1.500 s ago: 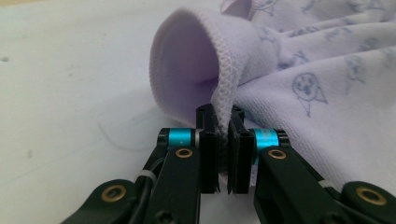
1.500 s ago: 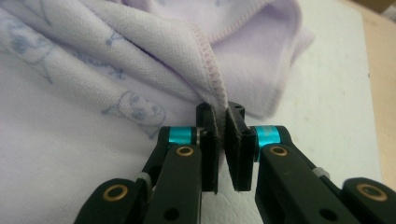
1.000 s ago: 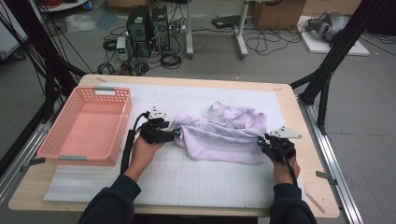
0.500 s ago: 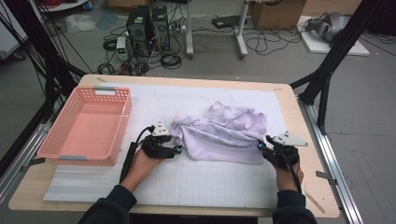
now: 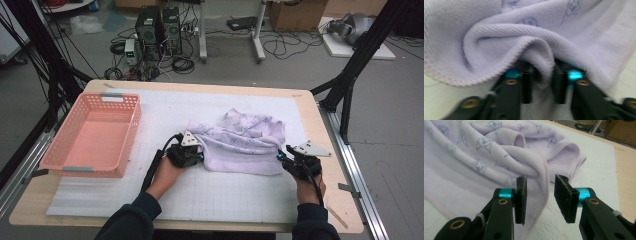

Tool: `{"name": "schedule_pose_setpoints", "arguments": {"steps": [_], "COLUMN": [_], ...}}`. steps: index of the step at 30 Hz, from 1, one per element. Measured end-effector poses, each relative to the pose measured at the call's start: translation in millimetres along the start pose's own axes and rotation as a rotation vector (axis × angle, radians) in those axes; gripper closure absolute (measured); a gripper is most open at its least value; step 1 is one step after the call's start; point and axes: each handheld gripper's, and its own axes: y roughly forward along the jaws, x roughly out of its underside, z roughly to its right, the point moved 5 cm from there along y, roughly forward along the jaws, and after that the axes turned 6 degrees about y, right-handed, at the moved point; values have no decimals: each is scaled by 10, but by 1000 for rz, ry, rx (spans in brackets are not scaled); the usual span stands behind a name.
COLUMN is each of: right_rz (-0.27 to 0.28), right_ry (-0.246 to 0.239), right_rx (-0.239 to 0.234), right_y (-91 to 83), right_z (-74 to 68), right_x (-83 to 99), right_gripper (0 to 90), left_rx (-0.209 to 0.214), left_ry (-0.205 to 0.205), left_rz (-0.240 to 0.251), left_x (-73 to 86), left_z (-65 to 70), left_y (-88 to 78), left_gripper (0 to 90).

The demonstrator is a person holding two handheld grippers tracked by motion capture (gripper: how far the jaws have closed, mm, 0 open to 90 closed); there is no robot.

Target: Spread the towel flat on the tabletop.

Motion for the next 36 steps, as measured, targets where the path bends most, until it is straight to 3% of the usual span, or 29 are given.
{"name": "schedule_pose_setpoints", "arguments": {"steps": [2,4,15,20,22,24,25,28,29,30,32,33,36], "right_rz": [0,-1,2,-13,-18,-25,-34,-87,-106,-124,-154,-166,-170], "right_ry": [-5,-3,-4,-28,-44,-56,-75,-106,-109,-114,-127,-139,-137], "right_rx": [-2,-4,-11,-47,-94,-226,-264,-321,-325,-328,-325,-318,-298], "right_y": [0,-4,-17,31,57,99,125,234,271,304,353,372,382], "right_z": [-3,-5,-35,-122,-182,-305,-366,-513,-546,-574,-613,-620,-600], "right_x": [1,3,10,12,13,18,28,78,97,118,157,172,177], "right_gripper": [623,624,625,624,606,576,568,509,497,494,496,498,496], "left_rx": [40,55,99,171,206,218,231,271,283,289,261,244,161], "left_ry": [-39,-46,-96,-154,-142,-133,-135,-136,-144,-157,-204,-219,-243], "left_rz": [4,18,86,126,145,157,165,197,203,206,199,205,217], "left_x": [15,21,215,361,407,435,438,418,411,404,390,384,375], "left_z": [-17,-21,-132,-189,-203,-211,-209,-199,-193,-189,-204,-217,-282], "left_y": [-36,-115,-691,-948,-1037,-1099,-1120,-1159,-1156,-1144,-1102,-1085,-1041], "left_gripper": [838,843,844,843,840,839,837,831,815,744,494,433,389]}}
